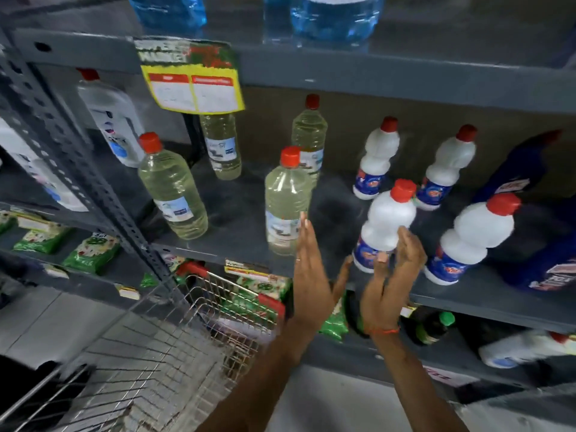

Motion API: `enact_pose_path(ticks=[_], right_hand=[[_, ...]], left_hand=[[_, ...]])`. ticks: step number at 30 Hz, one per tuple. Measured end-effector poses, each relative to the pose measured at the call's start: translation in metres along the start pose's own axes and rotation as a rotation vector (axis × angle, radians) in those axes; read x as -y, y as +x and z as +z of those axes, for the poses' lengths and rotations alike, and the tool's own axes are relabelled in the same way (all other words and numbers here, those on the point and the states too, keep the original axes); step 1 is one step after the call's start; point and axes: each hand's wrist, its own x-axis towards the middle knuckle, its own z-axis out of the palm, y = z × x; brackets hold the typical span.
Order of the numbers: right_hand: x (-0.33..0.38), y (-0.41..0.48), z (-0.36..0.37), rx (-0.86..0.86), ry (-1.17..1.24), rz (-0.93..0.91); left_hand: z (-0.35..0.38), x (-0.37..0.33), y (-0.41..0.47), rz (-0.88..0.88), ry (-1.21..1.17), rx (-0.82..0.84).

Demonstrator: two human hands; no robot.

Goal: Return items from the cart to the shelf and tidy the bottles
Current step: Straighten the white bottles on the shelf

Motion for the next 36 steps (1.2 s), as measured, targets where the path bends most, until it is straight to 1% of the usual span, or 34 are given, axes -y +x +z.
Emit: enact_pose_path(ticks=[2, 3, 4, 5, 7, 8, 9, 11, 13, 15, 23, 26, 30, 34, 36], right_hand=[[-0.026, 0.012, -0.047, -0.067, -0.100, -0.043], [-0.042, 0.017, -0.071, -0.104, -0.154, -0.038], [-0.056, 0.021, -0.094, -0.130, -0.204, -0.014], [-0.071, 0.026, -0.112, -0.128, -0.242, 0.052], [-0.099, 0.039, -0.135, -0.039, -0.264, 0.275], [-0.112, 0.044, -0.139, 0.028, -0.256, 0.367], [-0.120, 0.050, -0.141, 0.106, -0.238, 0.419], [-0.131, 0.061, -0.139, 0.239, -0.194, 0.440], [-0.131, 0.063, -0.128, 0.283, -0.188, 0.481], [-0.134, 0.072, -0.136, 0.260, -0.203, 0.502], [-0.127, 0.068, -0.135, 0.231, -0.246, 0.486], [-0.127, 0.069, -0.135, 0.236, -0.262, 0.492], [-0.125, 0.068, -0.135, 0.233, -0.261, 0.490], [-0.120, 0.070, -0.140, 0.265, -0.176, 0.496], [-0.117, 0.065, -0.149, 0.213, -0.154, 0.467]], left_hand=[[0.032, -0.013, -0.006, -0.053, -0.036, 0.046], [0.047, -0.018, -0.008, -0.113, -0.052, 0.064], [0.061, -0.020, -0.011, -0.194, -0.068, 0.076], [0.075, -0.022, -0.012, -0.278, -0.080, 0.079], [0.093, -0.024, -0.011, -0.416, -0.112, 0.081], [0.100, -0.023, -0.010, -0.455, -0.124, 0.087], [0.104, -0.020, -0.009, -0.476, -0.124, 0.091], [0.109, -0.022, -0.006, -0.489, -0.095, 0.063], [0.106, -0.016, -0.006, -0.500, -0.055, 0.020], [0.115, -0.030, -0.004, -0.481, -0.015, 0.007], [0.109, -0.024, -0.003, -0.463, 0.036, 0.003], [0.110, -0.023, -0.003, -0.462, 0.028, 0.027], [0.108, -0.021, -0.003, -0.455, -0.004, 0.058], [0.110, -0.020, -0.005, -0.484, -0.128, 0.052], [0.115, -0.023, -0.010, -0.451, -0.117, 0.033]])
